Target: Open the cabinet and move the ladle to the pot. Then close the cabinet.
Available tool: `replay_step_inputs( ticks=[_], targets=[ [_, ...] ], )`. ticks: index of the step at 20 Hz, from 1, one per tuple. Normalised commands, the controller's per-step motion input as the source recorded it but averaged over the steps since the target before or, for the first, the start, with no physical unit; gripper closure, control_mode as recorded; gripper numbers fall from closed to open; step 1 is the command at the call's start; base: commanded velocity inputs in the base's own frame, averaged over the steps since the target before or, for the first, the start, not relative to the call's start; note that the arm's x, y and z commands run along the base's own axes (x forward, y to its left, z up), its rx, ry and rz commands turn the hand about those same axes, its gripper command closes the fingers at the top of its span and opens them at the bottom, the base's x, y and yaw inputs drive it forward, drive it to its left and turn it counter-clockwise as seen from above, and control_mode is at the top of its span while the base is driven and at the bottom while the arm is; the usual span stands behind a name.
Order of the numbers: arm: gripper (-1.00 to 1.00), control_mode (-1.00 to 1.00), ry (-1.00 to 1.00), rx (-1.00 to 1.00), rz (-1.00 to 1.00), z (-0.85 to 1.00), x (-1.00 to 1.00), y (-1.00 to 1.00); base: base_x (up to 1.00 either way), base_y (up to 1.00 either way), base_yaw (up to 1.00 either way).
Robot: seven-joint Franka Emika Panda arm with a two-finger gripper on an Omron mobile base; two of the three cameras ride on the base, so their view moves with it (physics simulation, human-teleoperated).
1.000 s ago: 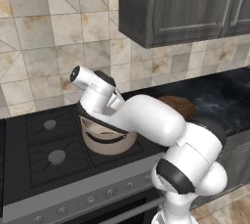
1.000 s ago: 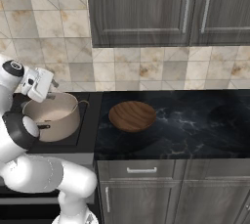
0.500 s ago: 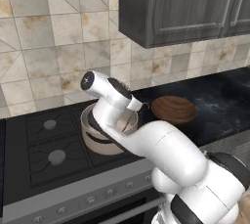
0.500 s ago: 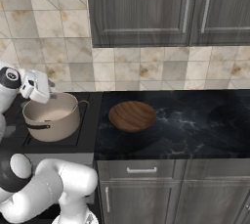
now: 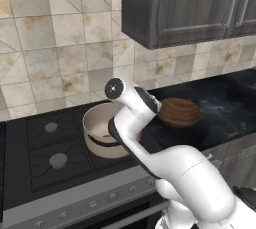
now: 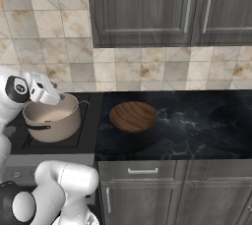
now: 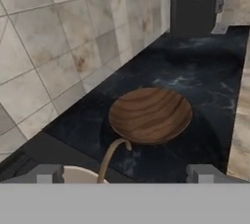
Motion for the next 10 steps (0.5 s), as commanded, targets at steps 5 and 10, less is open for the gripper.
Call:
replay_step_inputs(
  ticks=[5, 10],
  targets=[
    [-1.00, -1.00, 0.03, -0.08, 0.09, 0.24, -0.18, 0.00, 0.00, 0.00, 0.00],
    [-1.00, -1.00, 0.17, -0.10, 0.10, 0.36, -0.04, 0.00, 0.00, 0.00, 0.00]
  ],
)
